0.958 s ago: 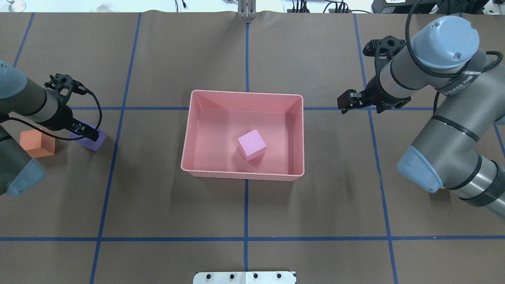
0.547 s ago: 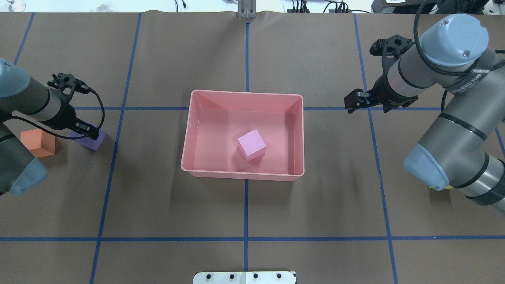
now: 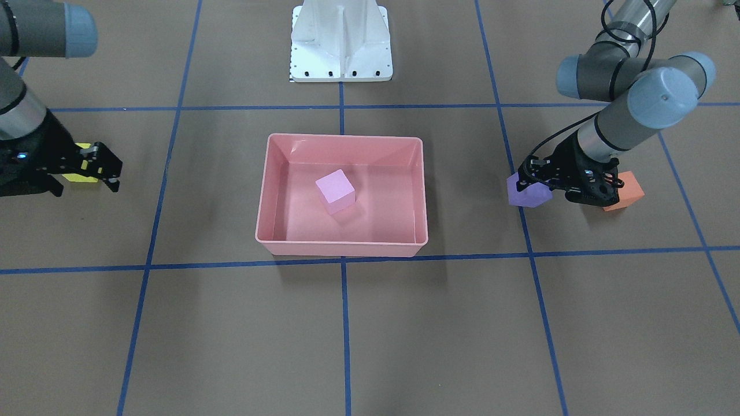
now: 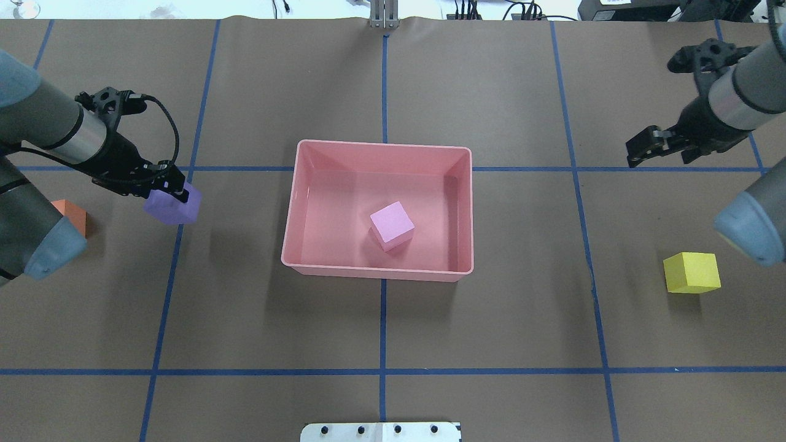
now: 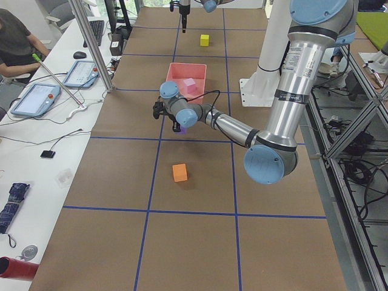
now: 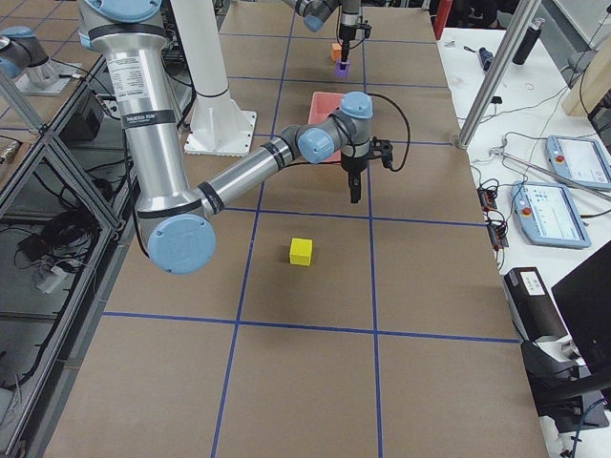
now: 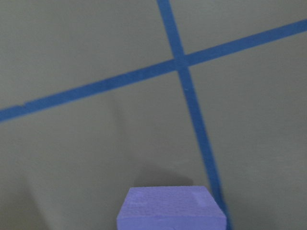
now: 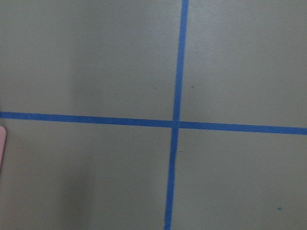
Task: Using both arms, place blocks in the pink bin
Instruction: 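Carry the purple cube into the bin with left gripper while right approaches yellow cube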
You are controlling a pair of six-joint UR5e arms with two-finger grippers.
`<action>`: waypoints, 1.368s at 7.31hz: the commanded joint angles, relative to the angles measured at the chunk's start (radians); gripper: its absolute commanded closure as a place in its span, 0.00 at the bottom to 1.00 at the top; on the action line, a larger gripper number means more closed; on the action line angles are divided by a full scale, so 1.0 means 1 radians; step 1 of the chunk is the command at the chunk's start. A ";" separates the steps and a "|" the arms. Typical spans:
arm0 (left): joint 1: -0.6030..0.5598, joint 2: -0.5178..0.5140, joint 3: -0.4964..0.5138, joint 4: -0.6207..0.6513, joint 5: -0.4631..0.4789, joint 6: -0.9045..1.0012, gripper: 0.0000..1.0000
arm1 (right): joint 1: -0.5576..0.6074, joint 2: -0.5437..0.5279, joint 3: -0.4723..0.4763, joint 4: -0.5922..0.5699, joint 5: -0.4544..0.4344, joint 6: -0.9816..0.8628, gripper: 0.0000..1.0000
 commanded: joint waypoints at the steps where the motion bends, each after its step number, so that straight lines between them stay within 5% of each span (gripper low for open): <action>1: -0.001 -0.129 -0.099 0.095 -0.009 -0.243 1.00 | 0.143 -0.115 -0.009 0.000 0.084 -0.207 0.01; 4: 0.164 -0.408 -0.076 0.304 0.117 -0.417 1.00 | 0.165 -0.192 -0.007 0.000 0.136 -0.236 0.01; 7: 0.277 -0.469 0.053 0.307 0.214 -0.421 1.00 | 0.157 -0.226 -0.012 0.056 0.194 -0.236 0.01; 9: 0.293 -0.460 0.075 0.307 0.216 -0.421 0.89 | 0.032 -0.244 -0.016 0.127 0.196 -0.166 0.00; 10: 0.296 -0.431 0.080 0.307 0.215 -0.419 0.63 | -0.026 -0.240 -0.035 0.170 0.189 -0.082 0.00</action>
